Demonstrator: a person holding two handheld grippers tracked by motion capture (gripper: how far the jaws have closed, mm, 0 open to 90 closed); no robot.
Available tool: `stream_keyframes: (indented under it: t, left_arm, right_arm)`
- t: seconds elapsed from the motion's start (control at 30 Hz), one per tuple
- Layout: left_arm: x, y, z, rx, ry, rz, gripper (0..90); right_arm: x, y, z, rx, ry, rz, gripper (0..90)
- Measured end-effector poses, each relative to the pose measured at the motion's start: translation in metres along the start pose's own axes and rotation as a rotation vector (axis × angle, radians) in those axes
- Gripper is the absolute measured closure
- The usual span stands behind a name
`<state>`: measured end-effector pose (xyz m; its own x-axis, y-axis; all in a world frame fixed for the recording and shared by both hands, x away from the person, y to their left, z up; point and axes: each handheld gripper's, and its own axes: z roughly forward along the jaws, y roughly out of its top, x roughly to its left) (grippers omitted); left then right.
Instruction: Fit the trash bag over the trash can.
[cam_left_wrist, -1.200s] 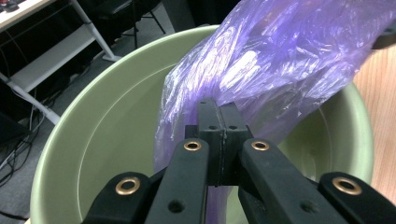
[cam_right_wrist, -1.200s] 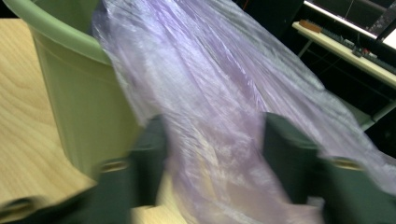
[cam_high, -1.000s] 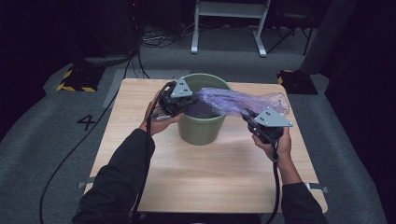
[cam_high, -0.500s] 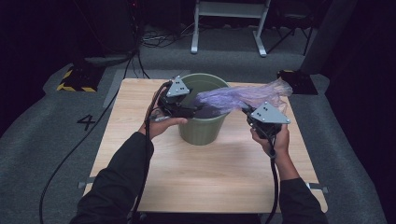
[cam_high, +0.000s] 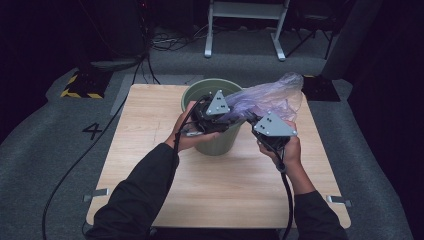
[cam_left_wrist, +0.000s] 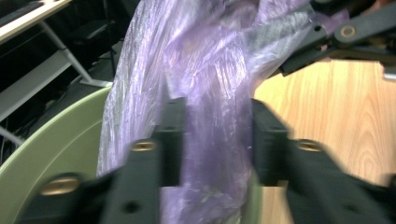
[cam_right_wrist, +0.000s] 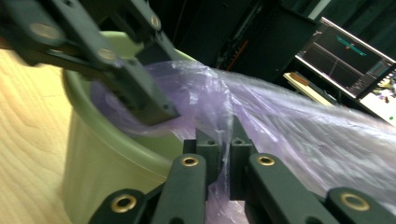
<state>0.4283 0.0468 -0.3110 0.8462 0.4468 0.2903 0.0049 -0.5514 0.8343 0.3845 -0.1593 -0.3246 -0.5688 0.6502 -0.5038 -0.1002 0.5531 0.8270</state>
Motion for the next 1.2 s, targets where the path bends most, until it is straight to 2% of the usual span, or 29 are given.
stream_keyframes:
  t: [0.07, 0.13, 0.2, 0.23, 0.27, 0.3, 0.33, 0.4, 0.47, 0.57, 0.63, 0.73, 0.9, 1.0, 1.13, 1.2]
  left_arm:
    - [0.0, -0.002, -0.003, -0.012, 0.001, -0.002, 80.7]
    - [0.0, -0.004, -0.006, -0.015, 0.022, 0.006, 87.3]
    - [0.002, -0.006, -0.01, -0.011, 0.03, 0.007, 89.0]
    - [0.002, -0.006, -0.01, -0.011, 0.03, 0.007, 89.2]
    - [0.002, -0.007, -0.012, -0.008, 0.043, 0.01, 89.3]
    - [0.005, -0.011, -0.016, -0.016, 0.039, -0.008, 89.3]
    - [0.006, -0.013, -0.019, -0.018, 0.04, -0.009, 89.3]
    - [0.006, -0.014, -0.02, -0.02, 0.044, -0.011, 89.3]
    - [0.009, -0.022, -0.027, -0.026, 0.039, -0.021, 89.3]
    - [0.011, -0.027, -0.031, -0.031, 0.042, -0.026, 89.2]
    - [0.012, -0.031, -0.036, -0.037, 0.041, -0.022, 89.2]
    - [0.015, -0.036, -0.041, -0.033, 0.051, -0.024, 89.2]
    - [0.02, -0.045, -0.047, -0.036, 0.062, -0.053, 89.2]
    - [0.022, -0.049, -0.049, -0.037, 0.07, -0.061, 89.2]
    - [0.022, -0.053, -0.05, -0.034, 0.076, -0.064, 89.1]
    - [0.022, -0.055, -0.05, -0.034, 0.071, -0.069, 88.8]
  right_arm:
    - [0.001, 0.0, -0.001, -0.005, 0.014, 0.005, 81.7]
    - [0.003, -0.001, -0.002, -0.013, 0.024, 0.02, 72.2]
    - [0.004, -0.003, -0.005, -0.025, 0.054, 0.046, 57.8]
    - [0.005, -0.004, -0.007, -0.021, 0.054, 0.064, 51.2]
    - [0.004, -0.005, -0.01, -0.025, 0.073, 0.08, 47.2]
    - [0.003, -0.006, -0.013, -0.034, 0.091, 0.09, 43.2]
    - [0.002, -0.007, -0.016, -0.039, 0.097, 0.101, 40.1]
    - [0.0, -0.009, -0.023, -0.049, 0.096, 0.111, 40.8]
    - [-0.003, -0.013, -0.031, -0.064, 0.108, 0.124, 37.7]
    - [-0.006, -0.019, -0.036, -0.051, 0.083, 0.121, 32.9]
    - [-0.008, -0.024, -0.038, -0.048, 0.086, 0.125, 33.2]
    - [-0.012, -0.031, -0.041, -0.047, 0.077, 0.156, 31.7]
    - [-0.021, -0.041, -0.05, -0.078, 0.059, 0.226, 28.9]
    - [-0.025, -0.044, -0.056, -0.081, 0.048, 0.236, 26.3]
    - [-0.025, -0.049, -0.056, -0.075, 0.094, 0.27, 25.8]
    - [-0.023, -0.05, -0.053, -0.084, 0.142, 0.294, 32.9]
